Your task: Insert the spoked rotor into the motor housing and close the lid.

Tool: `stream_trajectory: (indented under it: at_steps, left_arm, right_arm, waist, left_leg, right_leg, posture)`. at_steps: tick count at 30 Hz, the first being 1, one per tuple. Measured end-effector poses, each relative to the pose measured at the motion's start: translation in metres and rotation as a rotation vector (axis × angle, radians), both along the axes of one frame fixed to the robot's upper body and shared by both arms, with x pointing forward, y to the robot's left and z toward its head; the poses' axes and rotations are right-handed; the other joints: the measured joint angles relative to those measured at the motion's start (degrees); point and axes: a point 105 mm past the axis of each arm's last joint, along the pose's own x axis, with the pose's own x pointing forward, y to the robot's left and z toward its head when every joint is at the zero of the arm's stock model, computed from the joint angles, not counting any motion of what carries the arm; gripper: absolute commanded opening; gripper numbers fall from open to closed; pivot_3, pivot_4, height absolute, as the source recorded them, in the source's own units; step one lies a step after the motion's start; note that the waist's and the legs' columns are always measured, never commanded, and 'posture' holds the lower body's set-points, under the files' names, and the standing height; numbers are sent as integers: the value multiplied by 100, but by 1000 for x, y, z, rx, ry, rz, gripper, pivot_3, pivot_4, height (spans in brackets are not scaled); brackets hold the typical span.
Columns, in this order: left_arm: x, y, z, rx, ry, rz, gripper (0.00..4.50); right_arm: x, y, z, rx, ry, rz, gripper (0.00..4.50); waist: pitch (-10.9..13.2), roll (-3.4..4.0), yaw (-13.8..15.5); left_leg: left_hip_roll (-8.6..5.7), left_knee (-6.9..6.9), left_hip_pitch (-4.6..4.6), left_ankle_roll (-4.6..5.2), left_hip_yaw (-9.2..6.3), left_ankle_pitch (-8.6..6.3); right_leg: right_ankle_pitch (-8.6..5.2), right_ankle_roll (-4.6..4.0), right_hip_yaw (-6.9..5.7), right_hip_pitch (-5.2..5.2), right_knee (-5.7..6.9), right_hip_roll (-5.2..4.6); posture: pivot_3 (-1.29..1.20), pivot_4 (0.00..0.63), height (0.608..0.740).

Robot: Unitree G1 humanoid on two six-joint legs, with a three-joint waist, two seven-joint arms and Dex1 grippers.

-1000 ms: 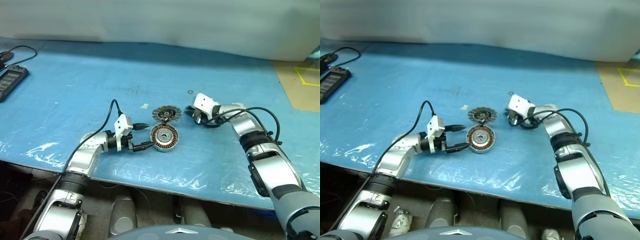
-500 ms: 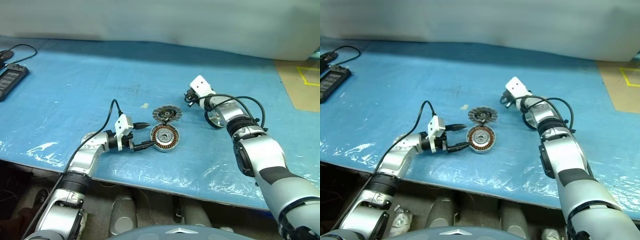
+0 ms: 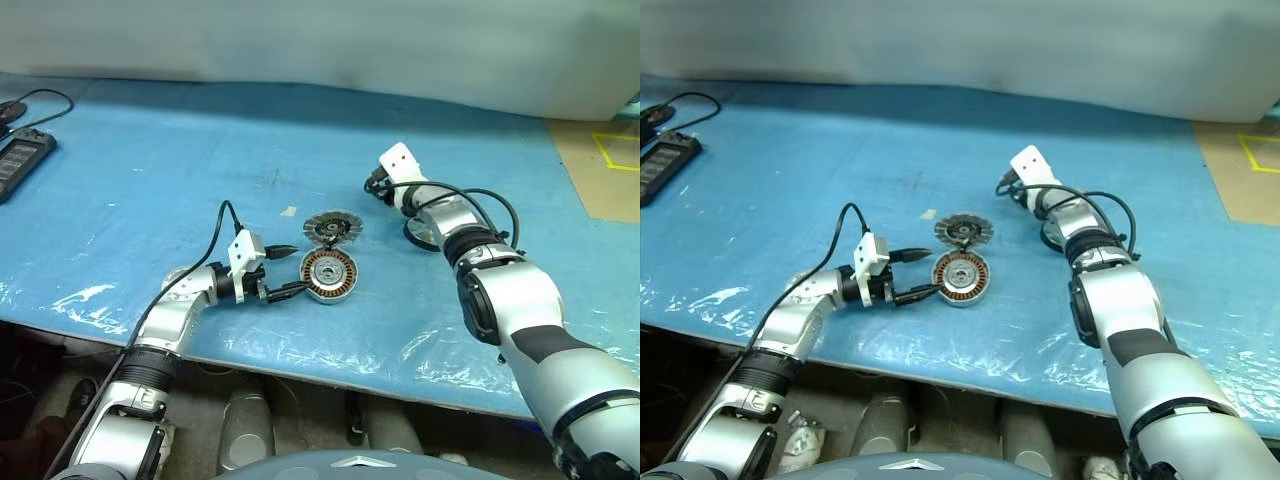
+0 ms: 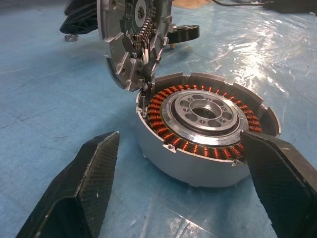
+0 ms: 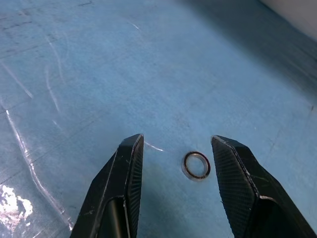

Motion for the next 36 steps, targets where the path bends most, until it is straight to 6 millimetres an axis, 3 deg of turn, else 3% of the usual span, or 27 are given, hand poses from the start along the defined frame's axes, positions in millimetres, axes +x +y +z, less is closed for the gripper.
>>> stream_trajectory:
  at_steps: [6, 15, 26, 36]
  left_arm:
    - [0, 0, 0, 0, 0, 5, 4085]
    - [-1, 1, -1, 0, -2, 21, 4085]
    - [-2, 2, -3, -1, -4, 38, 4085]
    - [-4, 5, -4, 6, -12, 58, 4085]
  right_arm:
    - [1, -6, -2, 34, 9, -58, 2262]
    - [-4, -5, -22, 165, 104, -118, 2262]
    - [-3, -8, -25, 335, 134, -219, 2262]
    - [-2, -4, -24, 359, 138, -241, 2262]
  waist:
    - [0, 0, 0]
    - [0, 0, 1]
    - [-1, 1, 2]
    - [-1, 2, -2]
  left_leg:
    - [0, 0, 0, -1, 0, 0]
    - [0, 0, 1, -1, 0, 0]
    - [0, 1, 3, -1, 0, 0]
    - [1, 2, 8, -2, 2, 0]
  right_leg:
    - [0, 0, 0, 0, 1, 0]
    - [0, 0, 0, 0, 2, 0]
    - [0, 0, 0, 0, 5, 0]
    - [0, 0, 1, 1, 9, 0]
  posture:
    - [0, 150, 740]
    - [0, 150, 740]
    - [0, 150, 740]
    - [0, 150, 740]
